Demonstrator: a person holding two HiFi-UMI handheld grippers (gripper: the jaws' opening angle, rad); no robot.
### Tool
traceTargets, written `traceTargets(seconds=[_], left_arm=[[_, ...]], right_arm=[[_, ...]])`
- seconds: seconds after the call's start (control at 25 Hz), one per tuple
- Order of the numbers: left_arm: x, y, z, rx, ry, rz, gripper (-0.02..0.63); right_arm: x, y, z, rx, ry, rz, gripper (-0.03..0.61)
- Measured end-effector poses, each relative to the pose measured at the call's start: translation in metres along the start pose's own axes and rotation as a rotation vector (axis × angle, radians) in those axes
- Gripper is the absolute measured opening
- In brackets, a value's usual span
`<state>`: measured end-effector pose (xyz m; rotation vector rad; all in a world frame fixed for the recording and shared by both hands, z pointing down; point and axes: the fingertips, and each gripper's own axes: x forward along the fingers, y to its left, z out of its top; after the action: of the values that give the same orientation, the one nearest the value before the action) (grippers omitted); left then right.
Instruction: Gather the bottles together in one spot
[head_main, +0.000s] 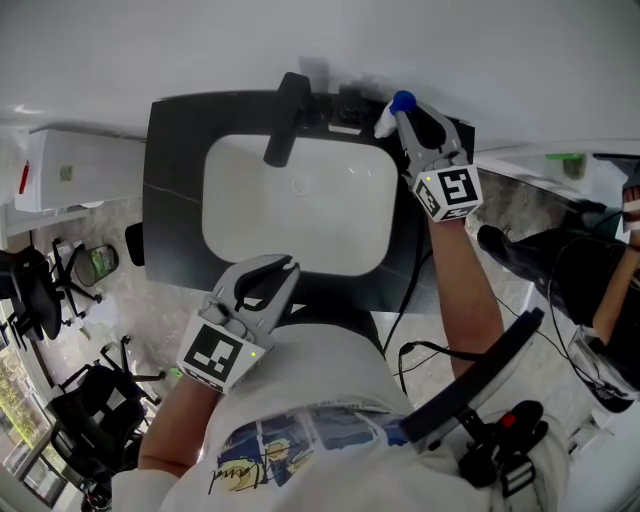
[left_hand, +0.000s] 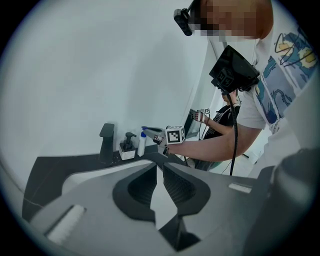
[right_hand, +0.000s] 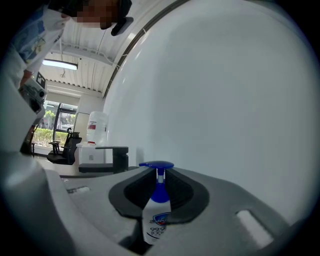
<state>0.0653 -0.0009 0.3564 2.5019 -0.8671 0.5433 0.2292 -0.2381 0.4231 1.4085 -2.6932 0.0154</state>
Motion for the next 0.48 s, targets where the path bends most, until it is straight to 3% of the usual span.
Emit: traceTargets(seconds=[0.44, 0.48], left_arm=[[-0.002, -0.001, -0.0039, -0.008, -0.001, 0.006, 0.043], [-0.0018, -0.0013, -0.0041, -0.009, 0.0, 0.005, 0.044]], right_arm=[[-0.0046, 0.0053, -0.0008, -0.005, -0.007, -0.009, 0.051], [-0.0034, 0.0083, -0.0018, -0.006, -0.002, 0.003, 0.157]])
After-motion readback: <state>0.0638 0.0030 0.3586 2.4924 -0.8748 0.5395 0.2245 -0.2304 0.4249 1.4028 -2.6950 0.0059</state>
